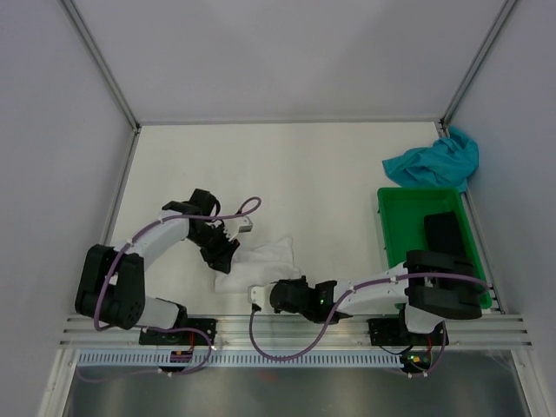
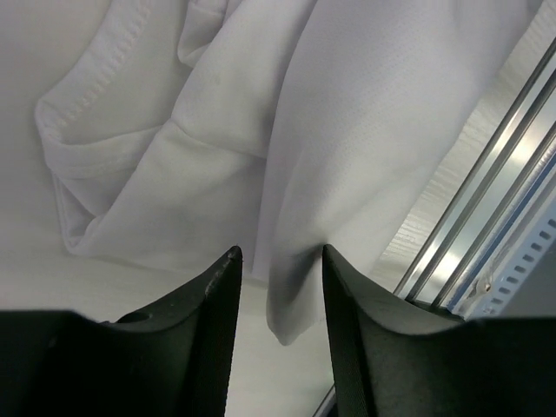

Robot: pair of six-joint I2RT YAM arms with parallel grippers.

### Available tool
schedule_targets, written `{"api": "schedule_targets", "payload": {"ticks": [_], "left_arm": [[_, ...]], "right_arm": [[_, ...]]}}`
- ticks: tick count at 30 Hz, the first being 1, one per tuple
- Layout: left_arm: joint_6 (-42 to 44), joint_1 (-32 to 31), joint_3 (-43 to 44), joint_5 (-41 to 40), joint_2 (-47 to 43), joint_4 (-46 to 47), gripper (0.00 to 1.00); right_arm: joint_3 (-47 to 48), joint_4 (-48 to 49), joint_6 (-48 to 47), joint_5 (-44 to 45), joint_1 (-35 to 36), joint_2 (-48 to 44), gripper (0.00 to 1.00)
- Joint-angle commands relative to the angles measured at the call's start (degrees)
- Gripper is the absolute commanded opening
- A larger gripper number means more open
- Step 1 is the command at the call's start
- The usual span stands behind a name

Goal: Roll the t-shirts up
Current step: Roll the tshirt

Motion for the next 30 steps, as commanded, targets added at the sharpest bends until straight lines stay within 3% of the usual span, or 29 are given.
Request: {"api": "schedule_targets", "payload": {"ticks": [1, 8, 14, 24, 30], "left_arm": [[1.5, 0.1, 1.9, 2.1, -7.2, 0.6, 0.48], [4.9, 0.1, 2.1, 6.7, -20.8, -1.0, 0.61], [13.9, -2.2, 1.1, 7.6, -22.4, -10.2, 0.70], [17.6, -7.3, -6.0, 3.5, -23.0, -10.0, 0.86], [16.7, -8.3, -10.7, -1.2, -22.6, -4.1, 0.86]], "right_arm": [[0.2, -4.1, 3.1, -11.3, -2.0, -1.8, 0.02], [2.7, -8.0, 4.6, -25.7, -5.6, -6.1, 0.00], [3.8, -8.7, 9.9, -43.0, -12.2, -8.4, 0.00], [-2.7, 1.5, 17.1, -54.4, -19.5, -12.6, 0.00], [-2.8, 2.2, 17.2, -55.7, -20.8, -11.8, 0.00]]}}
